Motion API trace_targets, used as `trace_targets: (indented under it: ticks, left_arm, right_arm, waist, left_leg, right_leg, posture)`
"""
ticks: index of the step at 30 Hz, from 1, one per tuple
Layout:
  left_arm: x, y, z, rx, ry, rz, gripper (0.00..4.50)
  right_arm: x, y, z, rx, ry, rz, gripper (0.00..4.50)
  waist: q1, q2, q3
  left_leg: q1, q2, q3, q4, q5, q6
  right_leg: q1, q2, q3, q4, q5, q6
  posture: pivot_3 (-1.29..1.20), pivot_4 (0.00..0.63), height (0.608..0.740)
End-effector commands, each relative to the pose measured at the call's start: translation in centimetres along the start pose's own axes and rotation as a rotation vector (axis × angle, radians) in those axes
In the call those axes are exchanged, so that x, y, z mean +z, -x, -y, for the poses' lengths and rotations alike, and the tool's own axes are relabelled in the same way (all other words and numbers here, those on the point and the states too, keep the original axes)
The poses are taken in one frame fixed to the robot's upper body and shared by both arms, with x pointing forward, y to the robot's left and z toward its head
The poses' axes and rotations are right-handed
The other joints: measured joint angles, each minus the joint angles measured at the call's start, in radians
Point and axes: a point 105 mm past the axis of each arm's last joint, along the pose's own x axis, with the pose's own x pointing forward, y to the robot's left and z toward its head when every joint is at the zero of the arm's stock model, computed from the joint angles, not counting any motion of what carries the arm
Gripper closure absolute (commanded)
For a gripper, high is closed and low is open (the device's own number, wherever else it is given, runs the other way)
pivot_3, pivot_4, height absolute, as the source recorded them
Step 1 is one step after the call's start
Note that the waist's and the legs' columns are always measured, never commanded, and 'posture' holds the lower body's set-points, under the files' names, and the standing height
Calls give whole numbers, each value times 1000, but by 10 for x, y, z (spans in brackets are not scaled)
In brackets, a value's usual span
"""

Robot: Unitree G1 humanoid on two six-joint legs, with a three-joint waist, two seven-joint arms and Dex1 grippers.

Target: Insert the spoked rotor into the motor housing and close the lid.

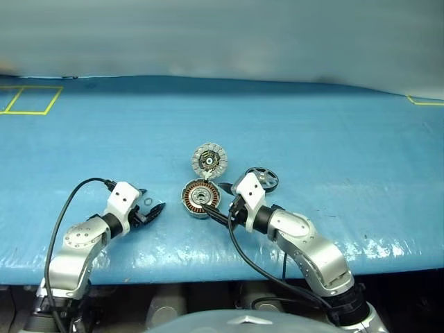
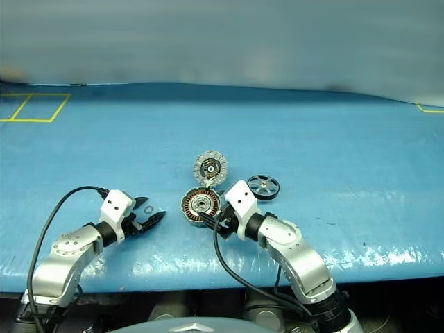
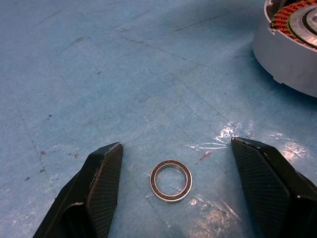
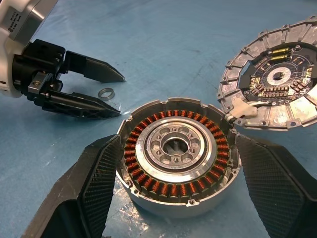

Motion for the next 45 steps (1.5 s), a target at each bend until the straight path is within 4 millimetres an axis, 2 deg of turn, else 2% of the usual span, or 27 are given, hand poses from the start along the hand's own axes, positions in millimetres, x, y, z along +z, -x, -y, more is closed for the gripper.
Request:
trace_targets:
  ticks: [1,9,11,15,21,24,30,33,40,45]
  left_arm:
    - [-23,4,11,-42,29,-103,1315]
    - [-32,22,17,-60,42,-139,3853]
    - [-29,25,17,-56,43,-128,3851]
    - [-10,24,13,-26,28,-53,3851]
    - [40,13,8,5,-40,112,3851]
    - [68,6,14,-31,-93,184,3851]
    - [99,-7,35,-152,-150,248,3851]
    - [103,-18,47,-220,-144,252,3851]
    - [96,-39,73,-378,-143,195,3851]
    - [95,-48,78,-420,-161,173,3851]
  right_arm:
    - [11,1,-1,-4,26,48,597]
    - [11,-1,-2,-3,22,47,597]
    - [10,-1,-2,0,21,45,597]
    - [10,-2,-3,5,22,44,597]
    - [11,-3,-2,10,26,47,597]
    - [11,-3,-2,8,28,49,597]
    - [12,-1,0,-3,27,54,597]
    - [13,1,1,-13,27,69,597]
    - [13,15,6,-37,51,109,597]
    - [1,24,11,-73,51,98,597]
  waist:
    - [-3,0,0]
    - [-6,1,-1]
    - [-6,1,-1]
    - [-5,1,-1]
    - [2,0,0]
    - [3,0,0]
    - [1,0,0]
    - [2,0,0]
    - [1,0,0]
    - [1,0,0]
  left_leg:
    - [0,0,0,0,0,0]
    - [3,1,1,-2,0,0]
    - [4,1,1,-3,0,0]
    - [4,1,2,-3,0,0]
    - [3,1,1,-2,0,0]
    - [0,0,1,0,0,0]
    - [-2,-2,1,0,0,0]
    - [-2,-2,0,0,0,0]
    - [-2,-2,0,0,0,0]
    - [-3,-2,0,1,0,0]
  right_leg:
    - [0,0,0,0,0,0]
    - [1,0,1,1,-1,-1]
    - [1,0,1,1,-1,-1]
    - [1,0,2,1,-1,-2]
    - [1,0,1,1,-1,-1]
    - [-1,0,0,0,0,0]
    - [-2,1,0,0,3,5]
    - [-1,2,0,0,3,5]
    - [-1,2,0,0,3,5]
    - [-1,3,-1,0,3,5]
  posture:
    - [0,150,740]
    - [0,150,740]
    - [0,150,740]
    - [0,150,740]
    - [0,150,740]
    - [0,150,740]
    - [0,150,740]
    - [0,150,740]
    - [0,150,740]
    - [0,150,740]
